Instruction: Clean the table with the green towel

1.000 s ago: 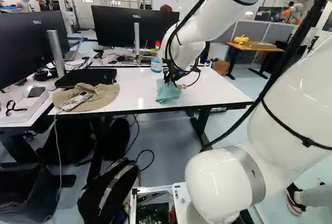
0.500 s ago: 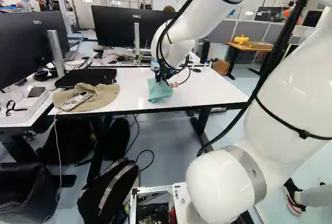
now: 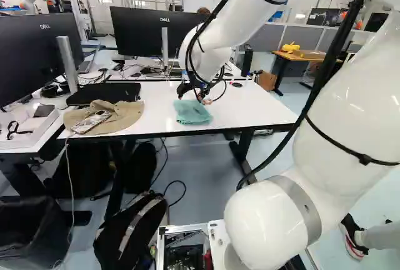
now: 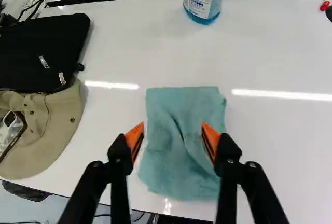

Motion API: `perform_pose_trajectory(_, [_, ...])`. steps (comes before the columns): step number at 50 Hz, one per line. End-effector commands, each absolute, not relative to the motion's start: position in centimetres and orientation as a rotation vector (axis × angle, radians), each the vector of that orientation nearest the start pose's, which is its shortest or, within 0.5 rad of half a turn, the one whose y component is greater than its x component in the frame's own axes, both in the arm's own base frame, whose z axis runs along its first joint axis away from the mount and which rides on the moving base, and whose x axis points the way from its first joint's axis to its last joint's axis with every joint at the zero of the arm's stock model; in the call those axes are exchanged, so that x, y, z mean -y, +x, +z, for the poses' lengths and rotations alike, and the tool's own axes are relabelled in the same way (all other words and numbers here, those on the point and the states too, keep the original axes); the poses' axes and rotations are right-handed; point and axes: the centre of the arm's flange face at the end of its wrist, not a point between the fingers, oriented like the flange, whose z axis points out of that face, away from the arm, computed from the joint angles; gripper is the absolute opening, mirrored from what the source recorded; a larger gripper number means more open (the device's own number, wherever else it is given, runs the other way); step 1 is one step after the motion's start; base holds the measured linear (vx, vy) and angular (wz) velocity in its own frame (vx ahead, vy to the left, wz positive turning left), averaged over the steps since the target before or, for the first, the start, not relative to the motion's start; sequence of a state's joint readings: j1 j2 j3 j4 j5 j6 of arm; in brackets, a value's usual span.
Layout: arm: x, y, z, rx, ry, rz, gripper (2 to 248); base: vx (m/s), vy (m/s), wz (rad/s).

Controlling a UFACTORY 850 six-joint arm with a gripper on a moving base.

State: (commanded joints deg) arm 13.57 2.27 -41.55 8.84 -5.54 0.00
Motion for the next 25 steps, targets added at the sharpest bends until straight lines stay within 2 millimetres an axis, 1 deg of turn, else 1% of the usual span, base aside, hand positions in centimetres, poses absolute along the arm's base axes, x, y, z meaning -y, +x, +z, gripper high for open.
perform_pose_trajectory(1, [-10.54, 43.09, 47.96, 0.126, -2.838, -0.965, 147, 0.0, 0.0, 0.0])
perform_pose_trajectory(2, [-10.54, 43.09, 47.96, 0.126, -2.838, -0.965, 183, 0.0, 0.0, 0.0])
perform_pose_trajectory(6, [-10.54, 43.09, 47.96, 0.126, -2.838, -0.965, 183, 0.0, 0.0, 0.0])
perform_pose_trajectory(7, [-10.54, 43.09, 47.96, 0.126, -2.838, -0.965, 221, 0.0, 0.0, 0.0])
perform_pose_trajectory(12, [-10.54, 43.09, 47.96, 0.126, -2.838, -0.965, 221, 0.0, 0.0, 0.0])
perform_pose_trajectory(13, [-10.54, 43.09, 47.96, 0.126, -2.838, -0.965, 247, 0.0, 0.0, 0.0])
perform_pose_trajectory(25, [-10.53, 43.09, 47.96, 0.125, -2.838, -0.965, 247, 0.0, 0.0, 0.0])
